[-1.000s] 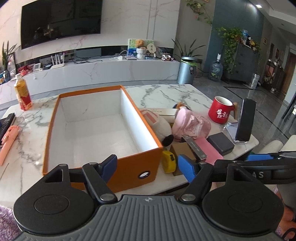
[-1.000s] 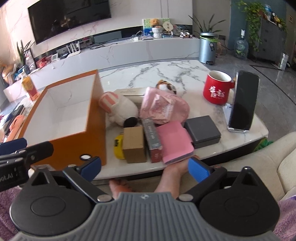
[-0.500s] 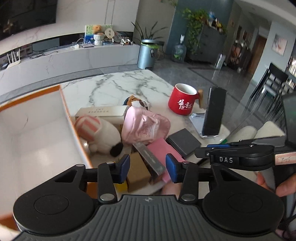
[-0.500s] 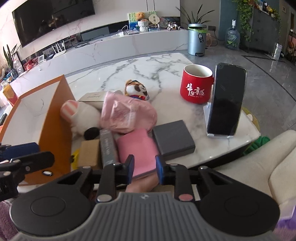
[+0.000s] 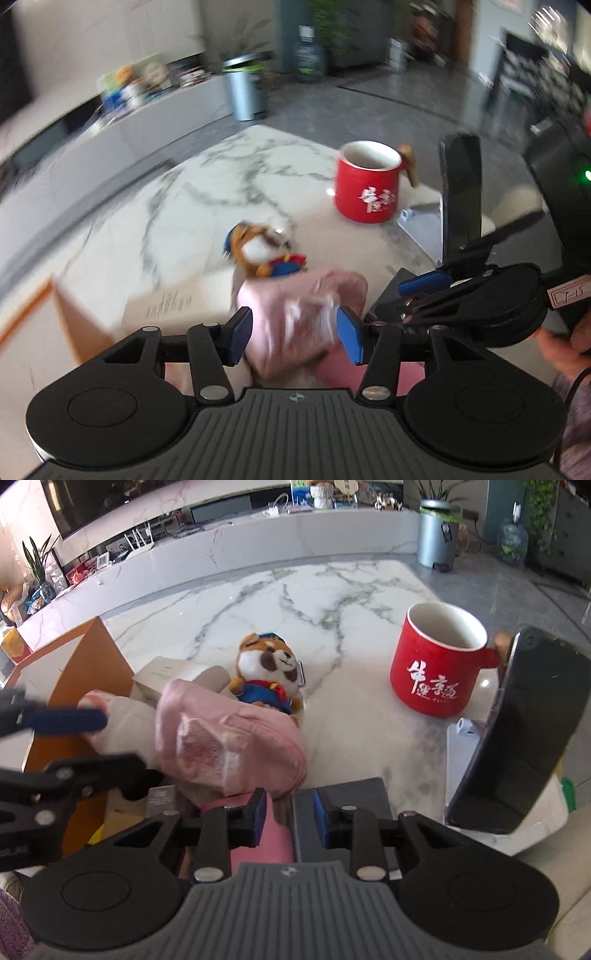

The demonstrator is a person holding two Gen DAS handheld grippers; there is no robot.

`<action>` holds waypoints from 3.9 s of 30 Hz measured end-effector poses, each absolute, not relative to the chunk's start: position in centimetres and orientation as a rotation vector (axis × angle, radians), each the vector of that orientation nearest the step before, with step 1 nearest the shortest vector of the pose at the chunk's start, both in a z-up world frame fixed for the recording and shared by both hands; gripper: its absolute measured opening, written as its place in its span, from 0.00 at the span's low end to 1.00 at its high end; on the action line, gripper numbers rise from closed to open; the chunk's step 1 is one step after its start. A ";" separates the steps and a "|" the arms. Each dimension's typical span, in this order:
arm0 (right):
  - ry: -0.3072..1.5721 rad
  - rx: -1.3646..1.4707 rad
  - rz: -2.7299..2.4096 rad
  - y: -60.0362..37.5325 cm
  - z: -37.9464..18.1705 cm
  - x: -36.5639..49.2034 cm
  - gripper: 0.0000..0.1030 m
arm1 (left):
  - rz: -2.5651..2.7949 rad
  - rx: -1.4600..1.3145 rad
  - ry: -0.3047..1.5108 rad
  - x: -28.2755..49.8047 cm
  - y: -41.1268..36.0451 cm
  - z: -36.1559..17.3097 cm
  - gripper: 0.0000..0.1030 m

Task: Organize objects
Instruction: 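Reach the left tool to the pink fabric pouch while the right tool reaches the pink heart-charm case, then close the left tool on the pink pouch while the right tool closes on the pink case, then carry the pink pouch with the left tool while the right tool carries the pink case into the orange box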

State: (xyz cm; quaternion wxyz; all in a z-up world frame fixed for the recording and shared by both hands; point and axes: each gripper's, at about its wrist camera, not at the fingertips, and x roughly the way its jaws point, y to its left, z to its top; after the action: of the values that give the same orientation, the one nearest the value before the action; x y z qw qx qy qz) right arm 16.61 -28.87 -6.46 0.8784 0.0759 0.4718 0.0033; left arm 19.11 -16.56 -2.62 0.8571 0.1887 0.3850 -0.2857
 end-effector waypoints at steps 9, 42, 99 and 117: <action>1.030 0.232 0.013 -31.1 -8.1 18.1 0.27 | -0.873 0.873 0.854 22.7 -22.1 -5.2 0.59; 1.146 0.572 0.090 -31.3 -11.9 14.0 0.48 | -0.476 0.333 0.865 16.9 -14.5 1.1 0.26; 0.718 0.351 0.128 -21.1 3.7 9.5 0.18 | -0.163 -0.225 0.647 7.4 5.1 6.6 0.24; 0.914 0.383 0.312 -4.2 -0.3 14.7 0.18 | -0.023 -0.066 0.818 7.8 9.6 0.2 0.25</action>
State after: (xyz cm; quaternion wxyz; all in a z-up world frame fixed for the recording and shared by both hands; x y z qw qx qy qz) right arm 14.66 -4.18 -0.32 0.8680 0.1831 0.4368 0.1490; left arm 7.84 9.56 0.24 0.9170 -0.0319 0.3975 -0.0114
